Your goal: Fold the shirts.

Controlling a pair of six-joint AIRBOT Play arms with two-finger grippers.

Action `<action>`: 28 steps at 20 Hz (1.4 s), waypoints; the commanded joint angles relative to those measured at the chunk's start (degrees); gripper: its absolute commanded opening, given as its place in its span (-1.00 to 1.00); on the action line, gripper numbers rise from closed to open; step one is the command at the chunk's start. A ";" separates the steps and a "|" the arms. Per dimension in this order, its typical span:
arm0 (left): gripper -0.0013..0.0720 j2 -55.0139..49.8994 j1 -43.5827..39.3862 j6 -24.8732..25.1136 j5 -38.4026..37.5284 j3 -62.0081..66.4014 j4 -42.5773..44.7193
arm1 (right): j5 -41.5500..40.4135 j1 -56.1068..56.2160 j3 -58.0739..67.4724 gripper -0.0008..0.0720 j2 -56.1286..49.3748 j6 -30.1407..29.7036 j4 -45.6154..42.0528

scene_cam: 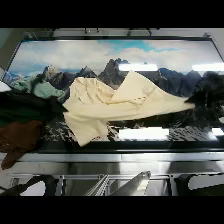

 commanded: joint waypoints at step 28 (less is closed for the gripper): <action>-0.91 -36.94 -1.18 6.62 -10.03 50.99 -7.65 | -47.19 9.49 -13.90 -0.94 12.87 -13.40 8.90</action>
